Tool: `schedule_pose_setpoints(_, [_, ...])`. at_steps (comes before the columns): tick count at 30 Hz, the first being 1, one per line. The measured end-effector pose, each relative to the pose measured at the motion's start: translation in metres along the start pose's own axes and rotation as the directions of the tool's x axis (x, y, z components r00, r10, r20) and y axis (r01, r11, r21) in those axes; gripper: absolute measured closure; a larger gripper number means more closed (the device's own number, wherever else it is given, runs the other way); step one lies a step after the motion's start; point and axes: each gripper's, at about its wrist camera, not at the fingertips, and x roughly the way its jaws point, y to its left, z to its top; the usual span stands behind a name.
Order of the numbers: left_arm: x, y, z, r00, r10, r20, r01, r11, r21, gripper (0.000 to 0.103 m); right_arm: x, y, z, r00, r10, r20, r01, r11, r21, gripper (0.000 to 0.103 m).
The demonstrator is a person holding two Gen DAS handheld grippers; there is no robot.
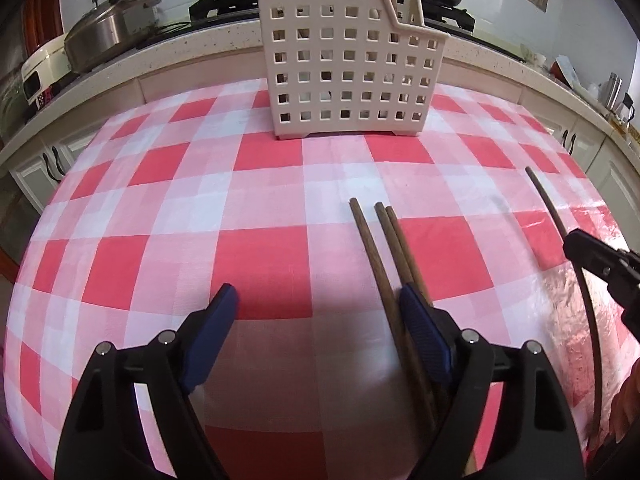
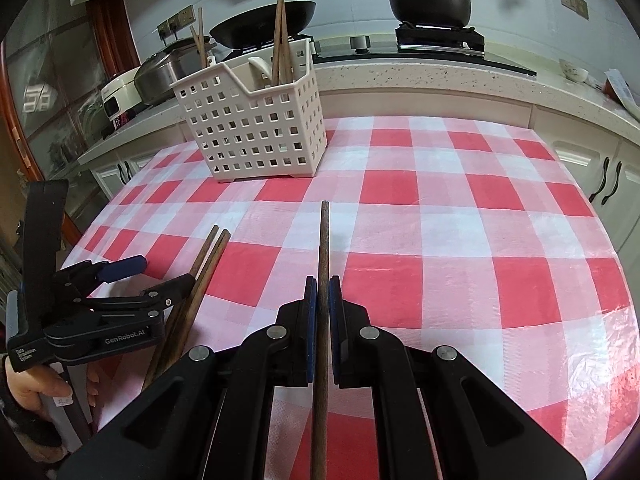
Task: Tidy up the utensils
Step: 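Grasp a wooden chopstick with the right tool while the left tool grasps another, then lift both chopsticks upright and carry them over the white basket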
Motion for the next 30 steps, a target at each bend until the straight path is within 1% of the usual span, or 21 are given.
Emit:
schedule_pose_setpoints(2, [0.001,0.001,0.001,1.000,0.007,0.001,-0.007,1.000,-0.004,0.025,0.000,0.000,0.000,1.000,0.003,0.000,-0.003,1.000,0.003,0.097])
schedule_pose_setpoints(3, [0.001,0.002,0.001,1.000,0.013,0.003,-0.013,1.000,-0.010,0.029,0.000,0.000,0.000,1.000,0.006,0.000,-0.006,1.000,0.003,0.097])
schedule_pose_setpoints(4, [0.001,0.002,0.002,1.000,0.017,0.007,-0.017,1.000,-0.011,0.038,0.000,0.001,0.000,1.000,0.006,0.001,-0.006,1.000,0.002,0.097])
schedule_pose_setpoints(5, [0.000,0.002,0.002,1.000,0.019,0.013,-0.019,1.000,-0.008,0.045,0.000,0.001,0.000,1.000,0.007,0.000,-0.007,1.000,0.001,0.097])
schedule_pose_setpoints(6, [-0.001,0.000,0.003,1.000,0.014,0.020,-0.014,1.000,0.008,0.057,0.000,0.002,0.000,1.000,0.008,-0.001,-0.008,1.000,0.001,0.097])
schedule_pose_setpoints(7, [-0.002,-0.002,0.003,1.000,0.008,0.021,-0.008,1.000,0.020,0.065,0.000,0.002,0.000,1.000,0.007,-0.001,-0.007,1.000,0.000,0.097])
schedule_pose_setpoints(8, [-0.003,-0.004,0.003,1.000,0.002,0.022,-0.003,1.000,0.029,0.069,0.000,0.002,0.000,1.000,0.007,-0.001,-0.007,1.000,0.000,0.097])
schedule_pose_setpoints(10, [-0.005,-0.007,0.001,1.000,-0.009,0.028,0.008,0.999,0.044,0.081,0.000,0.001,0.000,1.000,0.005,0.001,-0.005,1.000,0.000,0.097])
schedule_pose_setpoints(11, [-0.005,-0.008,0.001,0.999,-0.014,0.030,0.013,0.999,0.049,0.084,-0.001,0.001,0.001,1.000,0.003,0.002,-0.003,1.000,0.001,0.097])
schedule_pose_setpoints(13, [-0.006,-0.008,0.000,0.999,-0.024,0.030,0.023,0.999,0.048,0.093,-0.001,0.001,0.001,1.000,0.002,0.002,-0.002,1.000,0.000,0.097])
schedule_pose_setpoints(19, [-0.010,0.001,-0.002,0.997,-0.068,0.043,0.067,0.998,0.022,0.097,-0.002,0.005,0.001,1.000,0.002,0.002,-0.002,1.000,-0.009,0.097])
schedule_pose_setpoints(24, [-0.033,0.009,0.002,0.990,-0.073,0.117,0.071,0.997,0.018,0.097,-0.006,0.012,0.006,1.000,0.005,0.022,-0.005,1.000,-0.016,0.097])
schedule_pose_setpoints(30, [-0.069,0.025,0.013,0.972,-0.095,0.213,0.097,0.995,0.001,0.097,-0.019,0.025,0.019,0.996,0.015,0.085,-0.012,0.999,-0.037,0.097])
